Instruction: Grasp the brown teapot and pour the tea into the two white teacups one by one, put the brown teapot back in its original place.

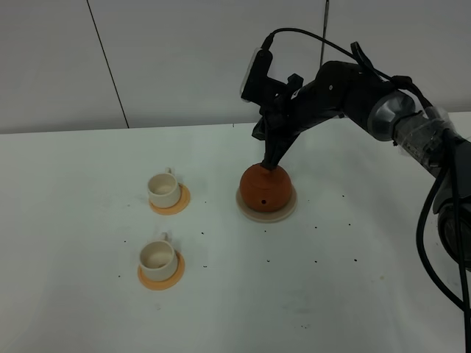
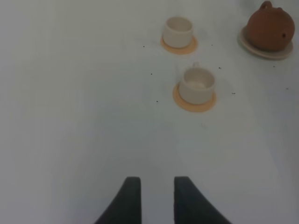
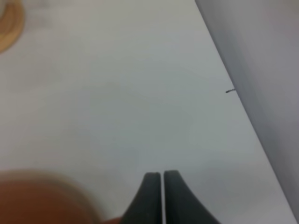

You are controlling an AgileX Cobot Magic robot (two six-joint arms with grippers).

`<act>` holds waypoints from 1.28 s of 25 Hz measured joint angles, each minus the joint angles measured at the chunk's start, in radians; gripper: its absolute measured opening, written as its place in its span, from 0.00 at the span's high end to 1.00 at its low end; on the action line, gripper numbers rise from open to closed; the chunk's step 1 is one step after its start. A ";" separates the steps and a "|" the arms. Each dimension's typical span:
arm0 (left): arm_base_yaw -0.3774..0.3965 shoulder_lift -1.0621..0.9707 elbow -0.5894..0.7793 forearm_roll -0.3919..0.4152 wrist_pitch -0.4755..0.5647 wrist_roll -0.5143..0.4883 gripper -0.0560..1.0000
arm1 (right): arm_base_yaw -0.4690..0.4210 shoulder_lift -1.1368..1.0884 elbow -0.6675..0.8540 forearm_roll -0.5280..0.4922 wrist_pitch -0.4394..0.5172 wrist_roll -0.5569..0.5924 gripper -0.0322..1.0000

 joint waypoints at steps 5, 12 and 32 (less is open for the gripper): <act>0.000 0.000 0.000 0.000 0.000 0.000 0.72 | 0.000 0.014 0.000 0.014 -0.003 -0.012 0.98; 0.000 0.000 0.000 0.000 0.000 0.000 0.72 | 0.000 0.017 0.000 0.014 0.010 -0.029 0.98; 0.000 0.000 0.000 0.000 0.000 0.000 0.72 | 0.000 0.033 0.000 0.001 0.059 -0.074 0.98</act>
